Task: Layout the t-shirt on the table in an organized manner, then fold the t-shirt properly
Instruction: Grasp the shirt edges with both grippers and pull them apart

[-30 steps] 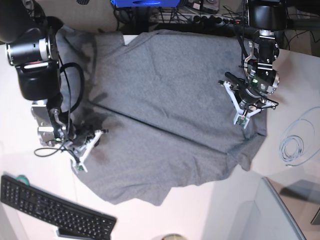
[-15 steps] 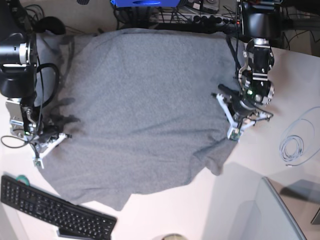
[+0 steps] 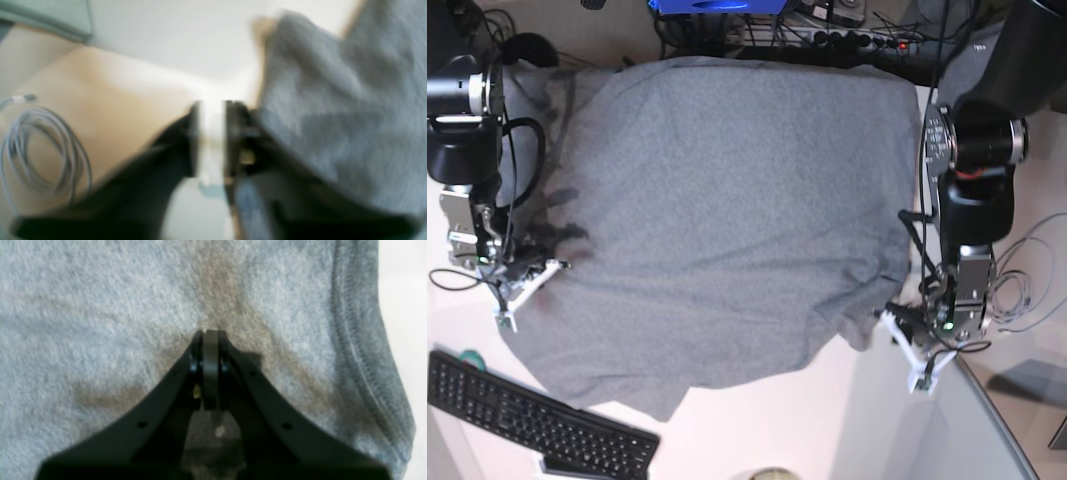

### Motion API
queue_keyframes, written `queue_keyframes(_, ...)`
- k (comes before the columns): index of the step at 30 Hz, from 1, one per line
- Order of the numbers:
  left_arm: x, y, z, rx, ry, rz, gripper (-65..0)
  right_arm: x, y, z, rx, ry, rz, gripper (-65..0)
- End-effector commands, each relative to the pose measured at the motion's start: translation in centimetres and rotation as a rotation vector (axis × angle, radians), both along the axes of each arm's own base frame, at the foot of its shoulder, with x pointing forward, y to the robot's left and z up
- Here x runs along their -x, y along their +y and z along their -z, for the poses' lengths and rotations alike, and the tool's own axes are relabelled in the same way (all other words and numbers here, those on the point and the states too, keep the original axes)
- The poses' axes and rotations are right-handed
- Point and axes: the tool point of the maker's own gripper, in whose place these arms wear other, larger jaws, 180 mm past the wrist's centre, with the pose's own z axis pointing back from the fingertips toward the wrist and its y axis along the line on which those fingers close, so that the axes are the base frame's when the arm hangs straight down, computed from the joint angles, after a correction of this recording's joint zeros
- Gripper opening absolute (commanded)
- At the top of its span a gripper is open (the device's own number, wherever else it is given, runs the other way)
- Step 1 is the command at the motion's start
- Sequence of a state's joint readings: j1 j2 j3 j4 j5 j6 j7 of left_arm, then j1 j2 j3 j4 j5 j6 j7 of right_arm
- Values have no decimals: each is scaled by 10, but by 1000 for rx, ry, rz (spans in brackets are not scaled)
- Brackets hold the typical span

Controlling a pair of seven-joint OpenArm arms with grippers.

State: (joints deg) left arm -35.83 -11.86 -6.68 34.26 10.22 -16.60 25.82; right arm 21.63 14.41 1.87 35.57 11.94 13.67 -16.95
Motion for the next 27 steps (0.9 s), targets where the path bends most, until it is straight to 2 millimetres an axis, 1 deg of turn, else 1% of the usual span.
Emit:
queue_keyframes(1,-21,0,-19,21,-63,-1,-392,9,-7,4,28,53,-1,-650)
queue_keyframes(3,-28,-4,-18,53,-77,-3,-298,7,-6,1,31,42,-9,-650)
queue_keyframes(5,-30,-8,-13,81,-76,-7,-244,7,-6,1,31,40,-10,-650)
queue_keyframes(8,-26,-12,-3,111,-74,-10,-239,7,-5,1,31,40,-11,-650)
queue_keyframes(12,-19,-16,9,129,-72,-11,-239,7,3,0,1,38,-56,-650)
queue_keyframes(13,-18,-21,11,136,-70,-6,-239,7,3,0,0,38,-57,-650)
queue_keyframes(16,-6,-27,25,141,-48,0,-245,7,4,1,1,39,-60,-650)
queue_keyframes(17,-3,-27,28,146,-42,-4,-270,8,4,1,1,41,-61,-650)
queue_keyframes(18,-2,-28,29,162,-43,-16,-314,8,4,2,1,42,-61,-650)
queue_keyframes(19,0,-29,32,188,-44,-36,-382,8,5,2,0,42,-61,-650)
queue_keyframes(22,2,-29,33,254,-58,-90,-614,8,5,2,0,42,-61,-650)
queue_keyframes(23,3,-29,34,265,-59,-99,-650,8,5,2,0,42,-61,-650)
queue_keyframes(25,6,-29,36,271,-57,-106,-650,8,5,2,0,42,-61,-650)
queue_keyframes(27,1,-28,29,263,-82,-99,-650,12,5,5,-1,51,-61,-650)
